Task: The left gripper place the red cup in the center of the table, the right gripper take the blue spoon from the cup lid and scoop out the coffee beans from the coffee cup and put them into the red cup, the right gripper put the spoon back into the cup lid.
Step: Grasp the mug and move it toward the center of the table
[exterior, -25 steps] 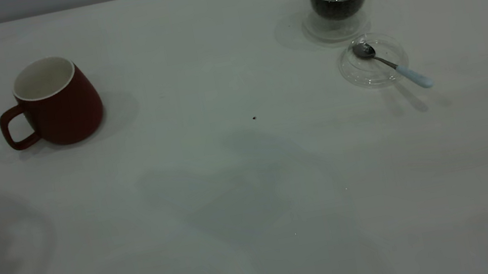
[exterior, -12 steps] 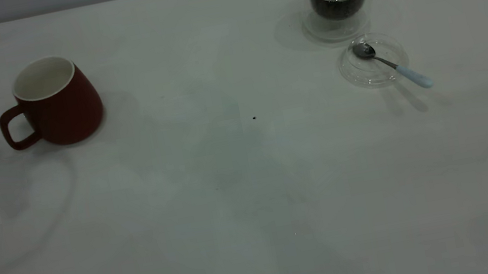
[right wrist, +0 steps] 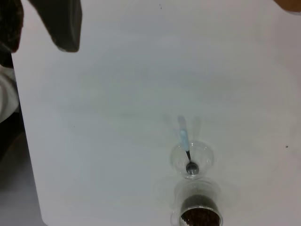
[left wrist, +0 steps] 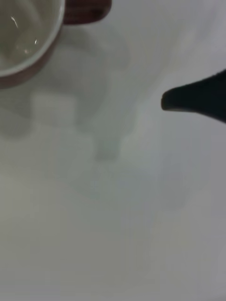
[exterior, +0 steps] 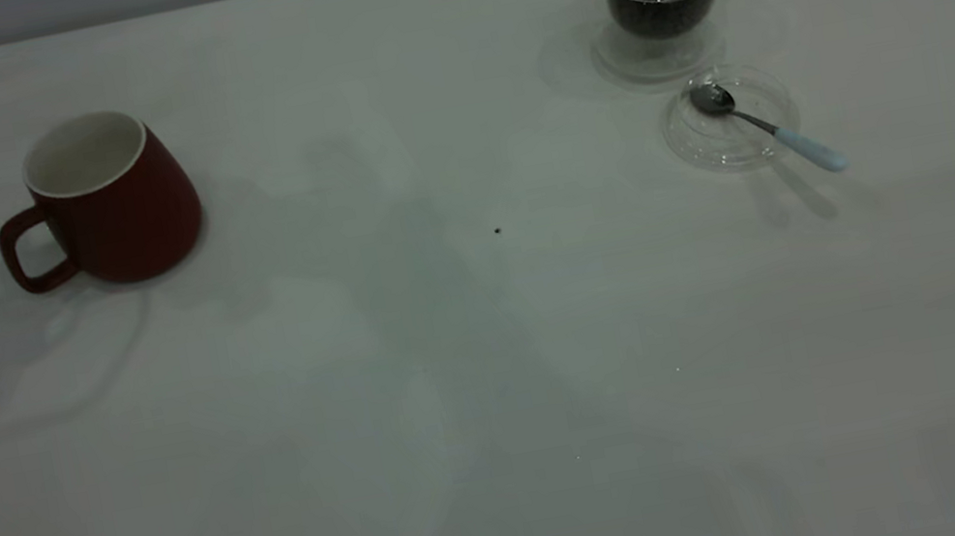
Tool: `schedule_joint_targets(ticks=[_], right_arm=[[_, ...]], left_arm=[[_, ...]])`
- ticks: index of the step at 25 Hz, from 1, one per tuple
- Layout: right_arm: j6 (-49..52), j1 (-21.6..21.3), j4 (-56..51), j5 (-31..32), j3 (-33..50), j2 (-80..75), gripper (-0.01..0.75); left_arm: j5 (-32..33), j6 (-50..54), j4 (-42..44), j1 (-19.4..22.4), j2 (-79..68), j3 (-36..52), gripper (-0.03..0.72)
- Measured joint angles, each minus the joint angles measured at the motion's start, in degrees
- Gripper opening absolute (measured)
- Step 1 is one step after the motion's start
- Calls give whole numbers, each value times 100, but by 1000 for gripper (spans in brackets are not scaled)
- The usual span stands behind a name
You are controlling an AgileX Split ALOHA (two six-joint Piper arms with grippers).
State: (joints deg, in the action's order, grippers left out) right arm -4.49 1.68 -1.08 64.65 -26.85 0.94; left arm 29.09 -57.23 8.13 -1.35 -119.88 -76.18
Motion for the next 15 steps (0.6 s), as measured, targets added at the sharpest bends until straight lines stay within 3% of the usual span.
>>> schedule_joint_targets(ticks=[15], right_arm=[[0, 0, 0, 0, 0, 0, 243]], left_arm=[[-697, -435, 115, -481, -817, -104, 587]])
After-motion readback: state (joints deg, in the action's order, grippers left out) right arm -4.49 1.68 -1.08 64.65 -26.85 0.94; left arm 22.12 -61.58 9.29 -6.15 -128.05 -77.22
